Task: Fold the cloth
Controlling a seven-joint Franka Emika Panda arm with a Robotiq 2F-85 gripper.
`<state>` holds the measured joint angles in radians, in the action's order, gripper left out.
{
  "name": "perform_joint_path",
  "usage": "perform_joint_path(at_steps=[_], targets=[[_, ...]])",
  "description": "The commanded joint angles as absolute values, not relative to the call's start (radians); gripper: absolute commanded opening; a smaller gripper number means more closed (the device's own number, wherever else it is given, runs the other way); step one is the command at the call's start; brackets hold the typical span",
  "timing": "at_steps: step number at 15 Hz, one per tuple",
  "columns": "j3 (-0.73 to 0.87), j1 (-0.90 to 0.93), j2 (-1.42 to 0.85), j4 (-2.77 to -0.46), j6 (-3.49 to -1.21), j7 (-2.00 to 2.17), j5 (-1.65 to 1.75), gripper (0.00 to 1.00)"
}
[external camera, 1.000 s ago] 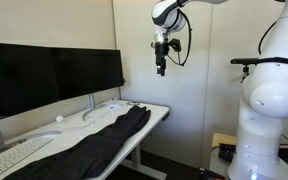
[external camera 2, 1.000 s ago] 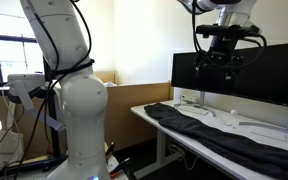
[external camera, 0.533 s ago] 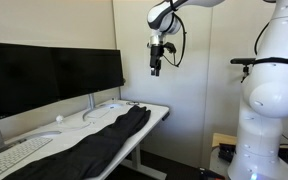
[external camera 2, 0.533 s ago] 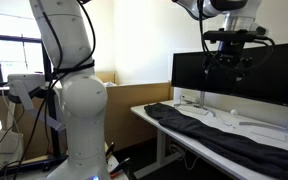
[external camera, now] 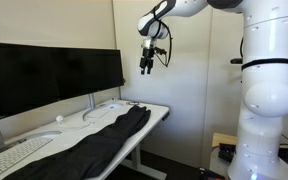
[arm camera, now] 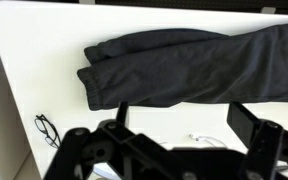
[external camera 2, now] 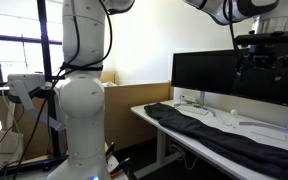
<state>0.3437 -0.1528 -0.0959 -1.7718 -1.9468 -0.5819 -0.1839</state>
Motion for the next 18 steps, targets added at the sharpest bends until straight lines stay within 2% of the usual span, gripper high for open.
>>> perform_joint_path(at_steps=[1, 9, 13, 14, 15, 18], targets=[[0.288, -0.23, -0.265, -1.578, -1.935, -0.572, -0.205, 1.0], [0.173, -0.376, -0.568, -1.19, -1.869, -0.557, -0.196, 1.0], [0.134, -0.442, -0.695, -1.005, -1.728, -0.54, -0.191, 1.0], [0.16, -0.436, -0.716, -0.94, -1.632, -0.529, -0.209, 1.0], [0.16, -0.415, -0.66, -1.068, -1.747, -0.558, -0.186, 1.0], [0.162, -0.418, -0.68, -1.039, -1.731, -0.557, -0.186, 1.0]])
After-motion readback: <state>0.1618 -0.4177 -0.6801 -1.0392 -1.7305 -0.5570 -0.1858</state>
